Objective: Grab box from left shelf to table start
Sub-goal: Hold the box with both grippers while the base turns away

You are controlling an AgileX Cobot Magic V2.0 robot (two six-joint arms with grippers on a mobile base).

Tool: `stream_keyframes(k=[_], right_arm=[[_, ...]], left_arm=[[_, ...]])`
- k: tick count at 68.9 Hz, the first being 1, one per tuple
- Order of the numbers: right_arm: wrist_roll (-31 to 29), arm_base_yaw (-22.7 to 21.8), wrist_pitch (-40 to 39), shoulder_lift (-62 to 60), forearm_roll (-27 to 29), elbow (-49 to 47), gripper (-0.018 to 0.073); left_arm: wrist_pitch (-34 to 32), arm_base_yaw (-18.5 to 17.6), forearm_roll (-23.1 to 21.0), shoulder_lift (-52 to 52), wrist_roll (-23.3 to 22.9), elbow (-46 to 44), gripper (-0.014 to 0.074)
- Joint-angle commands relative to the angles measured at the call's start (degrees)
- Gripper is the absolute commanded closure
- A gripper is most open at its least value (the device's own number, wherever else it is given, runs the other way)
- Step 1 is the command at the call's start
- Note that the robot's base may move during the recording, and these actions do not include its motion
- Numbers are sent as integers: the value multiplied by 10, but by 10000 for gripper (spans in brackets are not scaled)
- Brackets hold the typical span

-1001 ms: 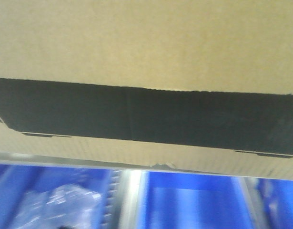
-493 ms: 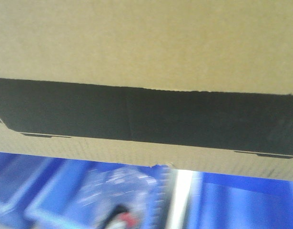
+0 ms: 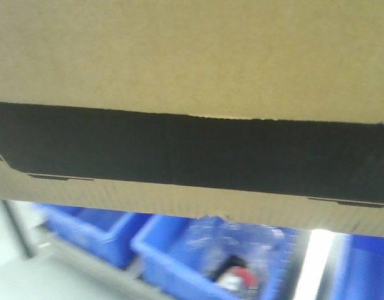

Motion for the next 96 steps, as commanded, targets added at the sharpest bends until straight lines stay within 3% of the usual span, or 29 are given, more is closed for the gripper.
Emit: stream_keyframes(k=[1,96], right_arm=[[-12,2,-85,3,20,-21,503],[-12,2,-85,3,20,-21,503]], left_arm=[[-105,-8,-51,-8,-9,-24,700],[-105,-8,-51,-8,-9,-24,700]])
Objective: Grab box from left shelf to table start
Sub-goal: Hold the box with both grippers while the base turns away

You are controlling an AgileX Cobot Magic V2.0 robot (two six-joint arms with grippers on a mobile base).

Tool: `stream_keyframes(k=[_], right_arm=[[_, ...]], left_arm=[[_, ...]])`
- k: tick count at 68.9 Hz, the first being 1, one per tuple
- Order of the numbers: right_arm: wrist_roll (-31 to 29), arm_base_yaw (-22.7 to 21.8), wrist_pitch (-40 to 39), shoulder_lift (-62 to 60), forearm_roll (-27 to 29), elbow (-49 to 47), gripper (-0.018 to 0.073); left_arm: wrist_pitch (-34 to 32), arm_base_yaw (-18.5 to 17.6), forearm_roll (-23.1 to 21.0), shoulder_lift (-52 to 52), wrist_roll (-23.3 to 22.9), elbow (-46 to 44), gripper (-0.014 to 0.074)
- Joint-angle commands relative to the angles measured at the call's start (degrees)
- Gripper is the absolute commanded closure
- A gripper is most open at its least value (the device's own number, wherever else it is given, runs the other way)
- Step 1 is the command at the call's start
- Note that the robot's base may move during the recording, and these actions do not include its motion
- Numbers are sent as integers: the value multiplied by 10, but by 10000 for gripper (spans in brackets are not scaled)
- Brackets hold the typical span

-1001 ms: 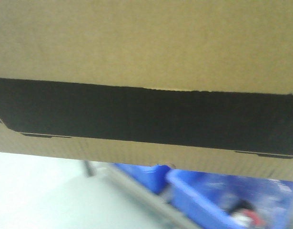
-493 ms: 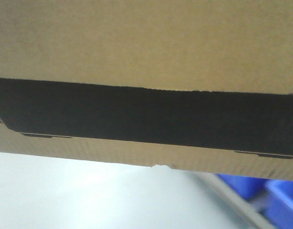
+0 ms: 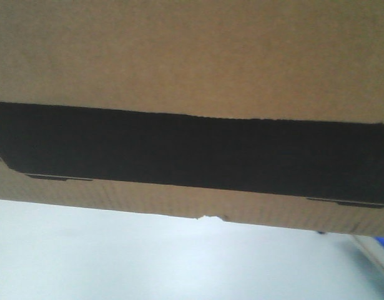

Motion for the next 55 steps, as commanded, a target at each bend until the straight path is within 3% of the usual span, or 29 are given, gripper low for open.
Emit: stream_keyframes(k=[1,55], right_arm=[[-12,2,-85,3,20,-21,503],[-12,2,-85,3,20,-21,503]], left_arm=[[-106,-8,-50,-8,-9,-24,700],[-106,-8,-50,-8,-9,-24,700]])
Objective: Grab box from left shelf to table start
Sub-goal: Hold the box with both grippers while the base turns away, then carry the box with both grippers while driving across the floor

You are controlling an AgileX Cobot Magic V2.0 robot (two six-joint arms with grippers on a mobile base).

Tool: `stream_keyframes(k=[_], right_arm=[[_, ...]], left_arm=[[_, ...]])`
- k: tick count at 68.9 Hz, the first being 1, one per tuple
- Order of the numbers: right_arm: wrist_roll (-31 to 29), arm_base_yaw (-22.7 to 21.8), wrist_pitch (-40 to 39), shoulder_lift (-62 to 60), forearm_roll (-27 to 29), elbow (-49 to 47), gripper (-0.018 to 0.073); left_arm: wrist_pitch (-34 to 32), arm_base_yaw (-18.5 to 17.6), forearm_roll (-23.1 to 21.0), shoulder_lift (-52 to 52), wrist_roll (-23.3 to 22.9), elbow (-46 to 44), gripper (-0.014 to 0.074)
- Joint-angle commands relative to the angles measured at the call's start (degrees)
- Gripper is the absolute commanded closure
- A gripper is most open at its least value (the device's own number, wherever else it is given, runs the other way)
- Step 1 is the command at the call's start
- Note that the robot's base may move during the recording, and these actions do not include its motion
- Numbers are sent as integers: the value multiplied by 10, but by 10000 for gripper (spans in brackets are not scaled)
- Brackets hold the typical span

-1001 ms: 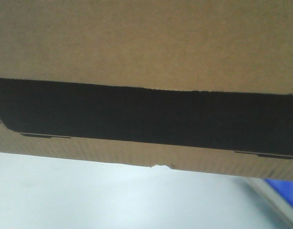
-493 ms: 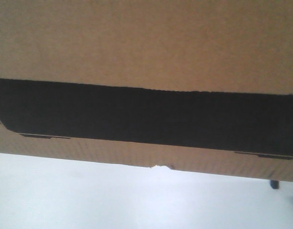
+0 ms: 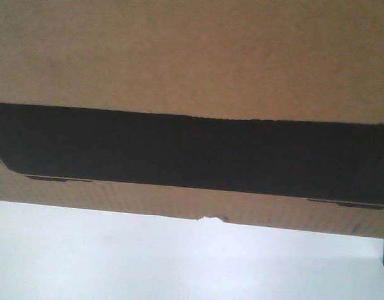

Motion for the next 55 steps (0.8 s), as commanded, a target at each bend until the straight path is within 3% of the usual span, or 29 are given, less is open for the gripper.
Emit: stream_keyframes(k=[1,55], right_arm=[[-12,2,-86,3,20,-21,503],[-12,2,-86,3,20,-21,503]], left_arm=[[-106,-8,-50,-7,-9,-24,700],[-108,-8,-50,-7,-9,-24,700]])
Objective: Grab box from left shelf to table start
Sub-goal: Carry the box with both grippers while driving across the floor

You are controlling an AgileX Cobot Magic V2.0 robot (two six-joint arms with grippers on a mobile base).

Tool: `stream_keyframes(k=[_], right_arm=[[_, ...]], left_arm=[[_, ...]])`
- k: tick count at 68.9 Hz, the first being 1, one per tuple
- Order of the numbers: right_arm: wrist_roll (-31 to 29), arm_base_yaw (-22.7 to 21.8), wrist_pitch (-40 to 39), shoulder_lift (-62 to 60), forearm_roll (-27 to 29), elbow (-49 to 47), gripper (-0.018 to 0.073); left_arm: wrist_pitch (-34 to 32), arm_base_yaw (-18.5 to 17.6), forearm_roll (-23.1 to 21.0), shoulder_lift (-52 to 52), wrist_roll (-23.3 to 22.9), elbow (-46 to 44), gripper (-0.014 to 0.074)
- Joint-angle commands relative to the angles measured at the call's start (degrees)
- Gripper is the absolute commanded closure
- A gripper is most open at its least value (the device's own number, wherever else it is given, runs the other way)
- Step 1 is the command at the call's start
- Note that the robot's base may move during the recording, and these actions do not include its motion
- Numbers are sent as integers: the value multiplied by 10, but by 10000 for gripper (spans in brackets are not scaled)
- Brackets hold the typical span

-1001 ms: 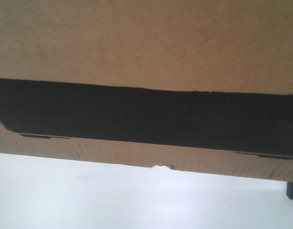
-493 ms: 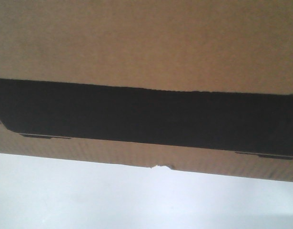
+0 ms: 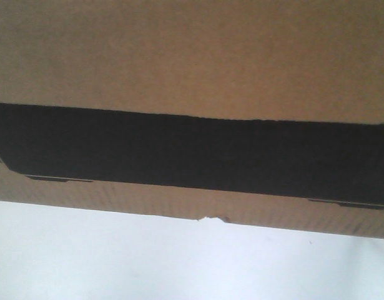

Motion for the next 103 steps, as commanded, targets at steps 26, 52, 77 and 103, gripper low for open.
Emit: stream_keyframes(k=[26,52,77,103], right_arm=[[-11,2,-86,3,20,-21,503],[-11,2,-86,3,20,-21,503],[-11,2,-86,3,20,-21,503],[-11,2,-86,3,20,-21,503]], left_arm=[[-108,-8,-49,-7,-9,-24,700],[-108,-8,-49,-7,-9,-24,700],[-108,-8,-49,-7,-9,-24,700],[-108,-8,-49,-7,-9,-24,700]])
